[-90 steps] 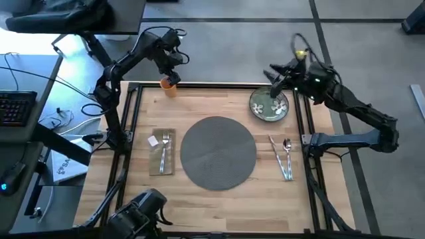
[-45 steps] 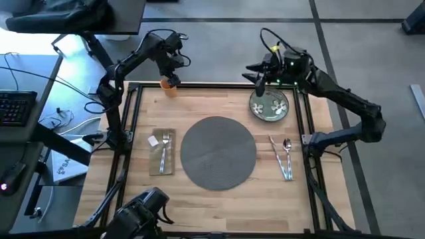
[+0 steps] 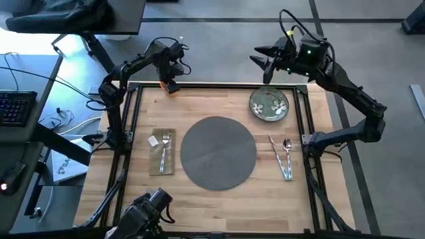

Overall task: Set table place
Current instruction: Put the orange cup to the top left of the gray table mat

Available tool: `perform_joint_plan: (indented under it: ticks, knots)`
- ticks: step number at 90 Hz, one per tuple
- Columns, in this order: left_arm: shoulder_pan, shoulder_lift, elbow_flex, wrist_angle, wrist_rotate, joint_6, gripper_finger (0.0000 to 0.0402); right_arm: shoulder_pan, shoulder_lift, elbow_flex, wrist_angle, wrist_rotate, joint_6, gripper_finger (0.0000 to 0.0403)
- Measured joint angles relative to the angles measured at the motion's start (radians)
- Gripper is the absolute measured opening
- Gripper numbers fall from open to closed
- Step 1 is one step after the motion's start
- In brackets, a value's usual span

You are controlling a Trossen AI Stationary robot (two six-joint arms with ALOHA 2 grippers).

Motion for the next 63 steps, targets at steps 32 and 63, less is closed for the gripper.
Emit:
perform_joint_plan:
  ticks: [32,63]
  knots:
    - [-0.007,0.071,-0.003,0.021,0.001,0.011,0.0259,0.000,0.000,0.001,0.000,0.001,0.009,0.0161]
    - [-0.034,0.079,-0.003,-0.002,-0.002,-0.037,0.0225,0.000,0.000,0.001,0.000,0.006,0.002,0.0161]
